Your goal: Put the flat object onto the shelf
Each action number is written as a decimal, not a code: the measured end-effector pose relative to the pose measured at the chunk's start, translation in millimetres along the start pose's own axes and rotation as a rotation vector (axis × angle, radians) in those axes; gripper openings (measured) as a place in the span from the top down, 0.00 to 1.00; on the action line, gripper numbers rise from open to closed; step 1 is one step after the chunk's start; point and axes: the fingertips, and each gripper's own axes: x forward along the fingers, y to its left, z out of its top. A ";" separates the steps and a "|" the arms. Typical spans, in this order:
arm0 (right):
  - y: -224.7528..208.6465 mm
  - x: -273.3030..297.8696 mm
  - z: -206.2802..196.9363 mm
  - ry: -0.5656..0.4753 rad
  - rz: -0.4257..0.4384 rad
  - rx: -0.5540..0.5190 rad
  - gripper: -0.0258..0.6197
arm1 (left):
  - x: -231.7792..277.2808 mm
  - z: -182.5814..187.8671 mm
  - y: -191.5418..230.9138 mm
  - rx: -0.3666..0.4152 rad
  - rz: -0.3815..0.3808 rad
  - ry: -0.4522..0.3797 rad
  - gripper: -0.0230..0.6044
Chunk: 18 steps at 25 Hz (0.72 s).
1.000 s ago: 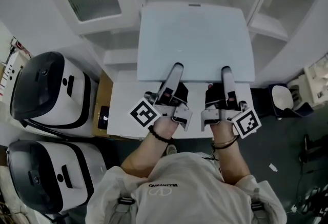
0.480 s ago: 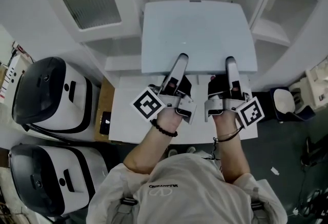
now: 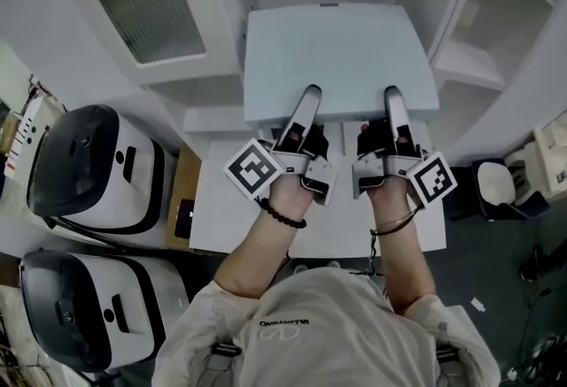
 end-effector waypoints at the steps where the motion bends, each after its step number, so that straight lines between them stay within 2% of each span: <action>1: -0.9 2.5 0.4 0.002 -0.003 0.004 0.45 | 2.2 0.7 1.0 -0.002 0.003 0.000 0.44; 5: -7.9 9.7 4.3 0.002 -0.012 0.016 0.45 | 12.7 1.8 3.3 0.005 0.010 0.008 0.44; 13: -22.4 23.1 6.8 0.015 -0.068 0.046 0.45 | 27.5 6.5 14.6 -0.003 0.064 0.029 0.44; 18: -28.5 30.9 6.9 0.023 -0.095 0.069 0.45 | 33.1 11.4 22.3 0.018 0.105 0.039 0.44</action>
